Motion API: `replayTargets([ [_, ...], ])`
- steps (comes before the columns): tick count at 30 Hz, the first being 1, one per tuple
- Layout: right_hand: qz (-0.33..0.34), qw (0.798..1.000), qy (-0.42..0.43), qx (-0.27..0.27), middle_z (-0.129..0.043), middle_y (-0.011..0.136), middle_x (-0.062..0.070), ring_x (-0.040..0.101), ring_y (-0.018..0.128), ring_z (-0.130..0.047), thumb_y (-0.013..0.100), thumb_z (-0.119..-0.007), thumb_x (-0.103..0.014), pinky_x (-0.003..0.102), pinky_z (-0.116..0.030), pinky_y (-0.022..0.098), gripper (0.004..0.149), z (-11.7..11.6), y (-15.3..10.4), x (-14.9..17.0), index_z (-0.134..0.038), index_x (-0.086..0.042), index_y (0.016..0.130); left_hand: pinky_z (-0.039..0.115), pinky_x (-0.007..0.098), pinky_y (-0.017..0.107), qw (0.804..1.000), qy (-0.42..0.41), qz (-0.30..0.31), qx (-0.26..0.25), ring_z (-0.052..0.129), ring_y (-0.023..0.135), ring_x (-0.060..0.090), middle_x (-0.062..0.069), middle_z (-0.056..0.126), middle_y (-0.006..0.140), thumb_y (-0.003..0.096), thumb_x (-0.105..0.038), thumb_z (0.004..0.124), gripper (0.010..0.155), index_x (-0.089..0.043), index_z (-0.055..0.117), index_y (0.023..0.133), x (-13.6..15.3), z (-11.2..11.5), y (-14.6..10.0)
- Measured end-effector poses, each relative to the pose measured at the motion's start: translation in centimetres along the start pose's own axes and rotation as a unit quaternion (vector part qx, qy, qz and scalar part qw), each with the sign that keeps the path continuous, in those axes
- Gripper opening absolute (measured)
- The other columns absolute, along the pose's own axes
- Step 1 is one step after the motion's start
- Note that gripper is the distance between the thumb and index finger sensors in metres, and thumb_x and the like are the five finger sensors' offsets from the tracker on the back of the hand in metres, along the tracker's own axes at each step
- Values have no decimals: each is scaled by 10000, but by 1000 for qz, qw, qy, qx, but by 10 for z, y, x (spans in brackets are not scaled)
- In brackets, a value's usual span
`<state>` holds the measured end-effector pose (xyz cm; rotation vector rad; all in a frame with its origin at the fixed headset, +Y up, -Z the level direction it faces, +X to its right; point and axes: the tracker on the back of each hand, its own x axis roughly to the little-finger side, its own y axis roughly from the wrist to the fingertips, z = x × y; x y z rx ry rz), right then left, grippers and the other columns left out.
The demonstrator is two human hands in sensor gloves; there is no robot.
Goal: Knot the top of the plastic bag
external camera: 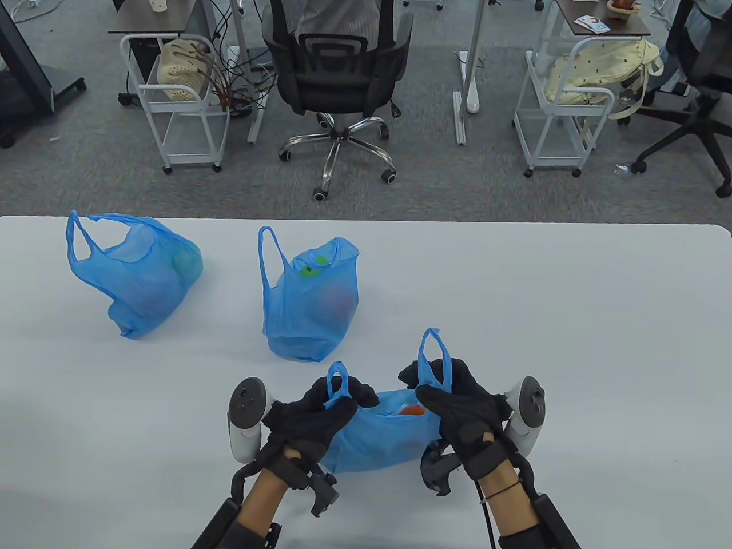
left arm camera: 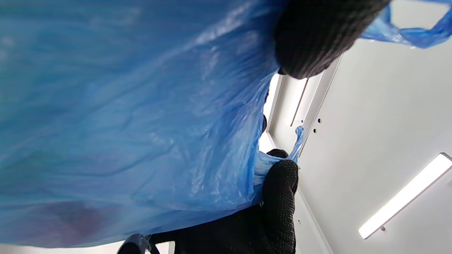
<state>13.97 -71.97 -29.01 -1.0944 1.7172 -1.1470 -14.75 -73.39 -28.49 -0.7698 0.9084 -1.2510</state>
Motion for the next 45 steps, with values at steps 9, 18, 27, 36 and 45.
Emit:
replayTargets([
  [9, 10, 999, -39, -36, -967, 716, -17, 304, 699, -1017, 452, -895, -253, 663, -673, 574, 589, -9, 1, 2, -660, -157, 983, 532, 689, 729, 1000, -24, -10, 14, 817, 1015, 230, -132, 1004, 880, 473, -448, 822, 402, -462, 721, 861, 1, 2, 2],
  [18, 30, 983, -163, -74, -910, 759, 76, 338, 581, -981, 489, -794, -174, 666, -676, 533, 397, -31, -2, 3, -804, -231, 882, 609, 650, 713, 999, -26, -19, 11, 976, 866, 186, -151, 1066, 694, 455, -452, 861, 369, -445, 739, 804, 2, 2, 2],
  [27, 62, 971, -223, -66, -903, 717, 106, 342, 532, -972, 507, -747, -189, 665, -689, 507, 388, -41, -6, 3, -810, -247, 885, 608, 605, 701, 997, 53, -37, 29, 996, 630, 243, -73, 1004, 499, 518, -396, 712, 532, -254, 606, 1019, 2, 8, 5],
  [36, 99, 935, -336, -49, -918, 688, 103, 334, 501, -984, 501, -760, -196, 657, -707, 491, 385, -50, -11, 0, -806, -227, 882, 645, 570, 691, 986, 150, -16, 66, 1013, 529, 211, -123, 973, 415, 432, -545, 840, 834, -203, 433, 1075, -5, 17, 6],
  [45, 137, 836, -524, -85, -931, 678, 82, 314, 491, -1002, 495, -772, -221, 640, -731, 483, 388, -69, -16, -1, -800, -225, 882, 649, 562, 686, 991, 120, -25, 47, 1021, 507, 241, -94, 993, 374, 470, -667, 636, 757, -211, 534, 1066, 0, 19, 4],
])
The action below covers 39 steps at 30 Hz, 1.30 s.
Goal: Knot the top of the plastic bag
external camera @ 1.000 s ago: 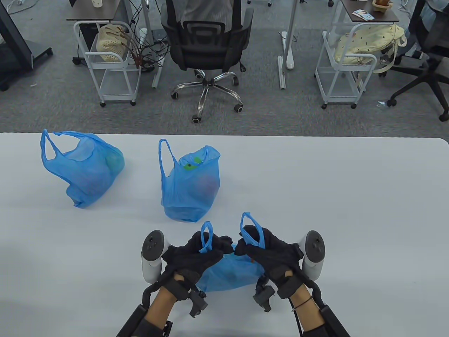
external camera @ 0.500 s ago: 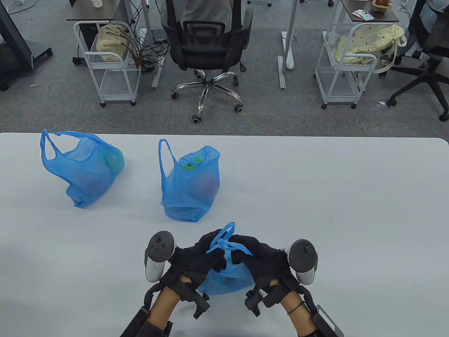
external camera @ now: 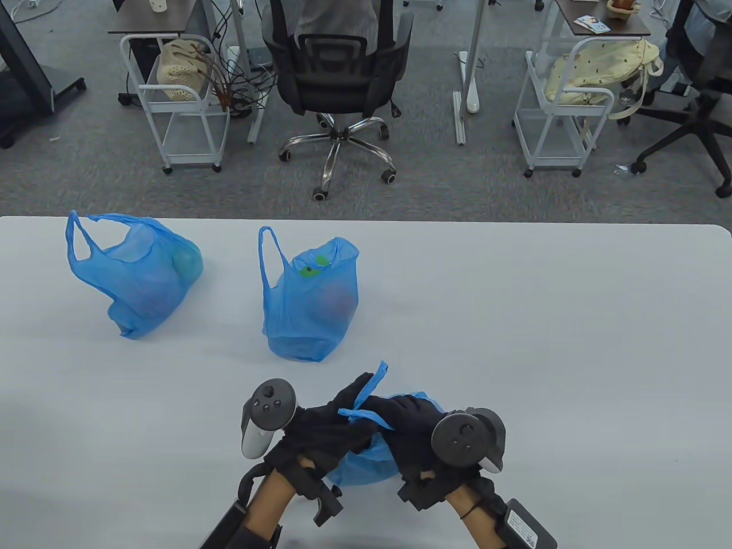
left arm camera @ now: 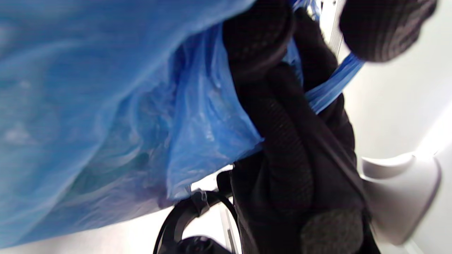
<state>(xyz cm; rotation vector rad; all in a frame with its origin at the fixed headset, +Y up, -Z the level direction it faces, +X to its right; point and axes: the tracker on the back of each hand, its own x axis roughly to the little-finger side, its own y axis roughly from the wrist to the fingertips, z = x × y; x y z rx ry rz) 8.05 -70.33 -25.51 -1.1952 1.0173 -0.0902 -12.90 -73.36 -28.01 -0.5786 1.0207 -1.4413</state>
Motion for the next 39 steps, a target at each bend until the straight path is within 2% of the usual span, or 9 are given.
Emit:
replayTargets([
  [3, -3, 1000, 5, -11, -935, 679, 76, 311, 497, -1007, 493, -777, -231, 636, -733, 484, 387, -3, 0, 0, -804, -212, 879, 692, 546, 652, 999, -8, -15, -41, 1049, 428, 229, -90, 1010, 265, 514, -517, 580, 556, -255, 707, 988, 3, -2, -2],
  [11, -57, 990, 132, 4, -940, 688, 75, 313, 515, -1014, 479, -831, -255, 634, -736, 487, 424, 2, 1, 17, -788, -159, 890, 693, 580, 650, 984, -168, -40, -52, 1049, 449, 217, -99, 1011, 277, 531, -509, 540, 554, -249, 684, 999, 20, -12, -4],
  [17, -58, 981, 184, 8, -942, 695, 69, 305, 527, -1021, 466, -864, -267, 631, -741, 491, 445, 4, 1, 22, -781, -160, 891, 701, 562, 656, 977, -202, -46, -54, 1050, 463, 192, -126, 1004, 294, 540, -520, 513, 557, -259, 658, 1011, 25, -14, -5],
  [20, -60, 977, 204, 26, -946, 694, 71, 311, 534, -1023, 462, -873, -258, 632, -741, 492, 438, 6, 0, 25, -786, -161, 880, 711, 559, 641, 979, -190, -47, -60, 1051, 451, 194, -132, 1003, 294, 533, -522, 527, 572, -235, 653, 1012, 26, -15, -5],
  [24, -57, 973, 199, 100, -973, 618, 85, 284, 477, -1044, 433, -906, -237, 620, -773, 464, 380, 16, -3, 26, -848, -168, 802, 670, 564, 666, 982, -181, -47, -16, 1018, 549, 245, -94, 999, 408, 521, -512, 644, 626, -223, 524, 1064, 25, -12, -2],
  [26, -62, 968, 211, 121, -976, 607, 88, 280, 466, -1047, 431, -909, -237, 617, -777, 462, 371, 17, -5, 27, -855, -168, 791, 661, 553, 679, 988, -146, -43, 6, 1009, 591, 241, -105, 993, 459, 510, -502, 686, 662, -230, 478, 1077, 23, -11, 0],
  [27, -66, 964, 219, 137, -976, 603, 92, 285, 460, -1046, 430, -910, -235, 617, -778, 459, 366, 18, -6, 28, -858, -167, 786, 650, 550, 689, 992, -119, -41, 28, 998, 621, 240, -108, 986, 495, 522, -394, 753, 658, -239, 449, 1085, 20, -9, 1],
  [31, -63, 961, 211, 168, -978, 597, 99, 288, 454, -1047, 431, -911, -231, 620, -776, 454, 360, 19, -9, 27, -862, -160, 781, 622, 570, 704, 996, -54, -35, 59, 975, 686, 248, -109, 966, 571, 497, -401, 798, 735, -250, 396, 1094, 10, -4, 3],
  [39, 1, 991, 66, 114, -982, 595, 105, 295, 454, -1047, 432, -914, -228, 623, -774, 453, 351, 8, -7, 6, -874, -159, 774, 609, 591, 707, 998, -41, -20, 54, 968, 696, 258, -93, 971, 567, 469, -567, 789, 788, -278, 415, 1100, 8, 0, 2],
])
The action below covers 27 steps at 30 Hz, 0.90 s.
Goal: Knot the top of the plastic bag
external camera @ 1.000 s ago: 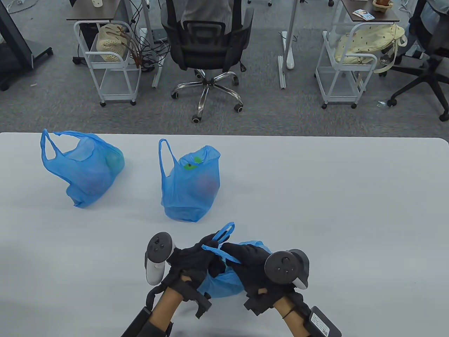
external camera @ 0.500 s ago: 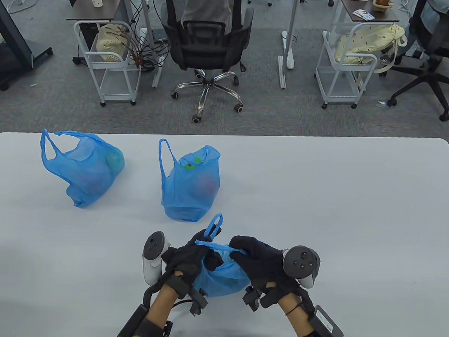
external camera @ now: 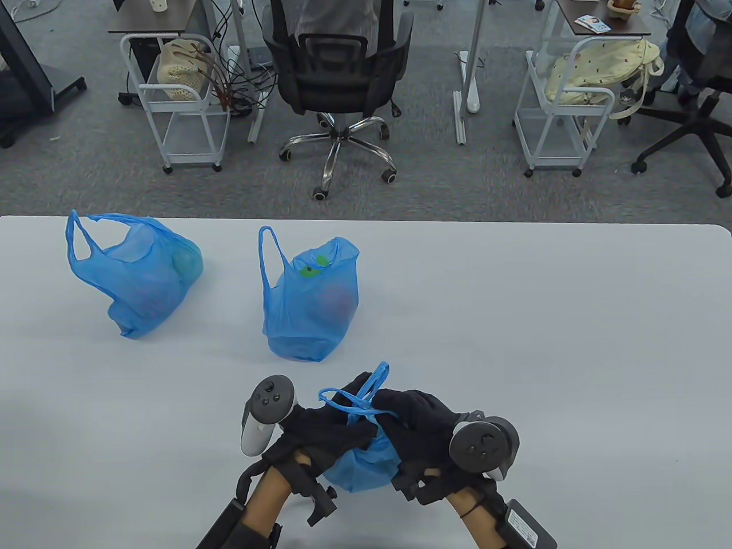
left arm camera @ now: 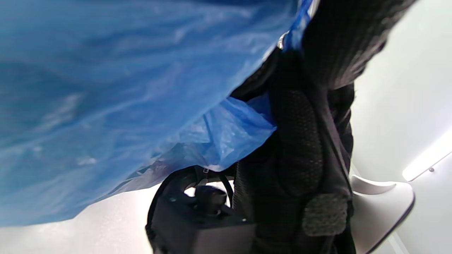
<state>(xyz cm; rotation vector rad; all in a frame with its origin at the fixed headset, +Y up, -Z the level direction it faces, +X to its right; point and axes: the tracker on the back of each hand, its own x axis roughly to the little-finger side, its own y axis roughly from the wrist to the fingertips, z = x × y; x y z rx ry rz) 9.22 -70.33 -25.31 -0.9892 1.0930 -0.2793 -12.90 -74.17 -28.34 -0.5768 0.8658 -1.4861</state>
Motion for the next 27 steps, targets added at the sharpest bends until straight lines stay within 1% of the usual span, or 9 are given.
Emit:
replayTargets([
  [2, 9, 1000, -18, -7, -984, 594, 105, 295, 453, -1048, 430, -915, -228, 622, -775, 453, 351, -2, 0, -2, -876, -160, 772, 624, 588, 697, 1000, -4, 2, -16, 986, 676, 258, -88, 993, 541, 476, -577, 757, 728, -313, 469, 1090, 0, 0, -1],
  [4, 15, 999, -30, -14, -984, 594, 103, 297, 451, -1049, 430, -915, -231, 622, -775, 453, 352, -3, 0, -3, -877, -160, 773, 643, 589, 683, 999, -12, 3, -34, 1008, 647, 253, -90, 1015, 494, 491, -560, 730, 632, -352, 556, 1062, 0, 0, -1],
  [7, 16, 999, -36, -18, -988, 592, 99, 292, 450, -1051, 429, -916, -238, 619, -778, 452, 351, -4, 0, -3, -878, -162, 769, 681, 583, 656, 998, -24, 1, -65, 1049, 578, 245, -96, 1045, 408, 523, -477, 697, 496, -359, 682, 1005, 1, 0, -2],
  [8, 11, 999, -34, -23, -988, 595, 95, 289, 452, -1053, 432, -914, -244, 617, -779, 453, 352, -4, 0, -2, -875, -165, 772, 687, 582, 652, 997, -26, 2, -72, 1055, 570, 238, -101, 1048, 396, 524, -466, 690, 484, -358, 699, 995, 1, 0, -2],
  [14, -24, 999, 15, -29, -986, 629, 86, 299, 485, -1050, 443, -899, -291, 615, -774, 463, 385, -3, 2, 8, -855, -175, 808, 689, 575, 656, 995, -70, 9, -68, 1057, 577, 226, -113, 1054, 397, 530, -505, 640, 491, -364, 692, 997, 5, -3, -2],
  [19, -78, 994, 72, -25, -953, 687, 117, 335, 547, -1023, 465, -861, -382, 628, -752, 475, 487, 4, 2, 23, -797, -116, 868, 687, 578, 658, 995, -75, 20, -62, 1055, 582, 229, -112, 1058, 399, 528, -519, 630, 495, -366, 704, 992, 3, -4, -3],
  [23, -97, 987, 129, 11, -910, 754, 137, 374, 630, -979, 470, -851, -435, 643, -725, 495, 568, 14, 2, 31, -742, -107, 920, 690, 582, 652, 995, -79, 21, -48, 1059, 553, 231, -103, 1057, 380, 525, -514, 637, 493, -359, 713, 987, 2, -2, -2],
  [25, -89, 984, 149, 36, -889, 783, 150, 401, 668, -950, 470, -854, -432, 659, -702, 504, 594, 18, 2, 29, -715, -100, 942, 690, 587, 648, 997, -58, 23, -48, 1063, 539, 237, -96, 1059, 366, 521, -507, 646, 492, -349, 725, 980, 0, -1, -2],
  [27, -72, 986, 140, 54, -892, 781, 141, 396, 666, -954, 464, -867, -418, 658, -706, 502, 589, 22, 3, 24, -716, -109, 942, 688, 593, 645, 998, -25, 24, -48, 1066, 525, 244, -86, 1060, 348, 516, -501, 656, 494, -335, 740, 973, -3, 0, -1],
])
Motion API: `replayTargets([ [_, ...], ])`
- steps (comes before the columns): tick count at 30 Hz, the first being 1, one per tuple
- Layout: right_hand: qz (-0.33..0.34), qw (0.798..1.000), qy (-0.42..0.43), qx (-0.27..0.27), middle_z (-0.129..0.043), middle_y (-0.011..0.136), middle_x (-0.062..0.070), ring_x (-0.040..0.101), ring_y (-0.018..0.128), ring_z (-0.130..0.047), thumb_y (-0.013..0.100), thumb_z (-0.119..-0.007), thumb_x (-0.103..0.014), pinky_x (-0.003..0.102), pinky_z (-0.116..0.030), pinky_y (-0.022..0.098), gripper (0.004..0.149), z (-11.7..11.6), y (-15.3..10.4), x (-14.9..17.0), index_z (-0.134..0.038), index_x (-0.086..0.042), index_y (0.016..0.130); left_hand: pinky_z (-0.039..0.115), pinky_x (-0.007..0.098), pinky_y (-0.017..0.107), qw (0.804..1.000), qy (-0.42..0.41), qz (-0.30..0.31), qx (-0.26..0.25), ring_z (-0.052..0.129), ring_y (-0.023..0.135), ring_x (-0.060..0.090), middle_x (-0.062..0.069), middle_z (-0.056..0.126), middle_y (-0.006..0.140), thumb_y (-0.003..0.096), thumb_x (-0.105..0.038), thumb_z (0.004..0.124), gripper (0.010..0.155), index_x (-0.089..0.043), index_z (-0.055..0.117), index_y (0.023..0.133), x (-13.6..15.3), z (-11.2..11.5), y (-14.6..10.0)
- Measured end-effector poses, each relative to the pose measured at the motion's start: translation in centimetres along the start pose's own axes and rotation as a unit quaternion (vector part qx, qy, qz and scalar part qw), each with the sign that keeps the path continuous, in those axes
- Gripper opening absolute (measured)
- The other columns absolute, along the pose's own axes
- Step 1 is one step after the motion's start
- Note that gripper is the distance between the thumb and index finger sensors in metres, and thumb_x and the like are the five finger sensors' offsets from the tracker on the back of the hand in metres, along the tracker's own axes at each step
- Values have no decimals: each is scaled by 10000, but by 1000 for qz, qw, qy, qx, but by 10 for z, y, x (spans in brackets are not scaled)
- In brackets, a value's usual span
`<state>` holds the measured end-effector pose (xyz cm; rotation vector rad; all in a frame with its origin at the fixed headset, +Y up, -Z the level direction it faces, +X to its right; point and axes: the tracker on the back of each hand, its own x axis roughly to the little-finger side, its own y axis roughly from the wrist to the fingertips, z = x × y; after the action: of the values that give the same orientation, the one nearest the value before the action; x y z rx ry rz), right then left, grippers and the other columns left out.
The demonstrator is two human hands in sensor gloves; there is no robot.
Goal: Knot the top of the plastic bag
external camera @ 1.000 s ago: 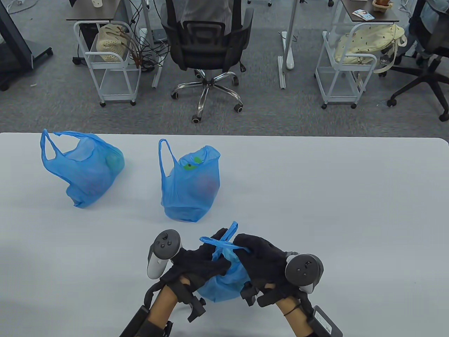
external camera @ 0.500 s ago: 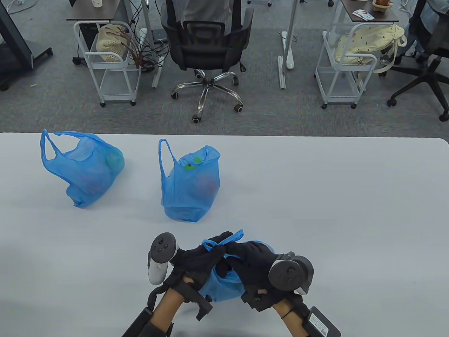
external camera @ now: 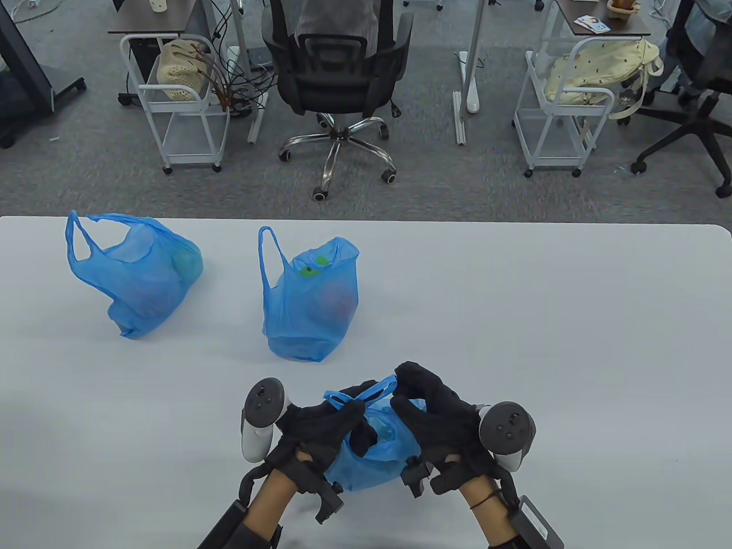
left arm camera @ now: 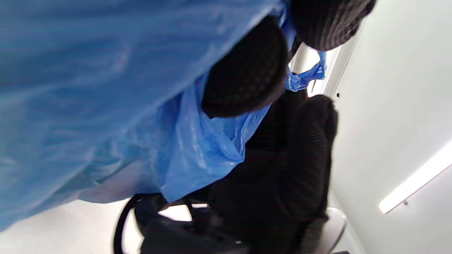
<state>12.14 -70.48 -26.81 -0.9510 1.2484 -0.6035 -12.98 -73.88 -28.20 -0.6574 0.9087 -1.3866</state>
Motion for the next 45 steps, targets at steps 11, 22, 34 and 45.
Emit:
replayTargets([
  [11, 30, 998, -17, 44, -985, 600, 82, 317, 511, -1031, 442, -909, -285, 624, -761, 464, 365, 2, -2, -14, -872, -168, 786, 694, 588, 649, 997, -73, -1, 6, 1064, 532, 242, -74, 1087, 464, 526, -551, 603, 527, -335, 711, 994, 6, -4, -1],
  [22, 61, 998, -25, 5, -952, 667, 109, 421, 730, -901, 458, -885, -345, 679, -657, 525, 354, -7, -3, -21, -861, -179, 771, 715, 543, 662, 990, -142, -6, -12, 1068, 536, 202, -49, 1052, 789, 537, -544, 606, 487, -348, 744, 962, 12, -9, -1],
  [34, 62, 990, -96, -79, -761, 933, 228, 517, 870, -714, 459, -879, -387, 717, -573, 554, 330, -21, -4, -19, -904, -161, 698, 761, 495, 655, 989, -144, 3, -22, 1079, 526, 176, -4, 998, 849, 489, -532, 754, 467, -322, 789, 906, 11, -11, -1],
  [45, 113, 962, -212, -128, -815, 910, 203, 496, 854, -772, 453, -879, -419, 713, -603, 551, 339, -25, -4, -23, -945, -194, 698, 847, 449, 608, 994, -77, 1, -81, 1114, 418, 108, 8, 1017, 757, 447, -404, 894, 381, -298, 847, 809, 7, -17, -4],
])
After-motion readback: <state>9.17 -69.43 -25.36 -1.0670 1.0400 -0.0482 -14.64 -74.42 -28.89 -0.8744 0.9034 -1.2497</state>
